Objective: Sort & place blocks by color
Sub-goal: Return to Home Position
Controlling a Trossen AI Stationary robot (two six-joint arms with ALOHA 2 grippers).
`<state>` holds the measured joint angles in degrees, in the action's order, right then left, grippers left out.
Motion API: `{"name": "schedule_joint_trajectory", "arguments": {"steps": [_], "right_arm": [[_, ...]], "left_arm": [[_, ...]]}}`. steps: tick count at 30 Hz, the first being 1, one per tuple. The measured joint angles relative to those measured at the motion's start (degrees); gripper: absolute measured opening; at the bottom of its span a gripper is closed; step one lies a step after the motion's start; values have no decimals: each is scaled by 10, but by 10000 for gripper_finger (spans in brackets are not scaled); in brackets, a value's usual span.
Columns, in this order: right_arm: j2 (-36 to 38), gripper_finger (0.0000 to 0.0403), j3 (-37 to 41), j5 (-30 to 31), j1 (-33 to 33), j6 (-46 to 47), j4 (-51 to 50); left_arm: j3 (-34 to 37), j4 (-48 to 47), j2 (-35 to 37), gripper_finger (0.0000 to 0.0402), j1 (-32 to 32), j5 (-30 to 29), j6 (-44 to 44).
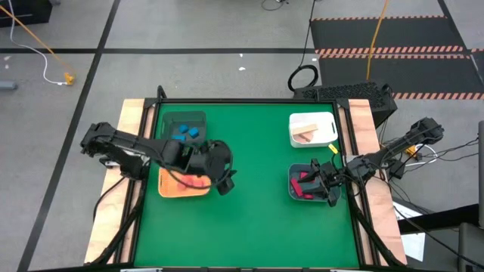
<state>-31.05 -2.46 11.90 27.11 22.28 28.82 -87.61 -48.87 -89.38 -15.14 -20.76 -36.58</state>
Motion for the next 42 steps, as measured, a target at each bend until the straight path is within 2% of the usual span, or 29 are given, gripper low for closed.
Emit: {"name": "schedule_joint_trajectory", "arguments": {"steps": [9, 17, 21, 24, 28, 34, 42], "right_arm": [[0, 210, 0, 0, 0, 0, 0], [0, 210, 0, 0, 0, 0, 0], [0, 210, 0, 0, 0, 0, 0], [-1, 210, 0, 0, 0, 0, -1], [-4, 210, 0, 0, 0, 0, -4], [-8, 210, 0, -1, 0, 0, -3], [-13, 210, 0, 0, 0, 0, -7]], "left_arm": [[0, -46, 6, 198, 91, 86, 158], [1, -89, 19, 198, 144, 93, 254], [25, -83, 51, 198, 162, 105, 290], [83, -77, 89, 198, 180, 117, 292], [179, -15, 157, 198, 195, 136, 284], [346, 121, 288, 198, 207, 165, 242], [542, 283, 481, 198, 203, 174, 194]]}}
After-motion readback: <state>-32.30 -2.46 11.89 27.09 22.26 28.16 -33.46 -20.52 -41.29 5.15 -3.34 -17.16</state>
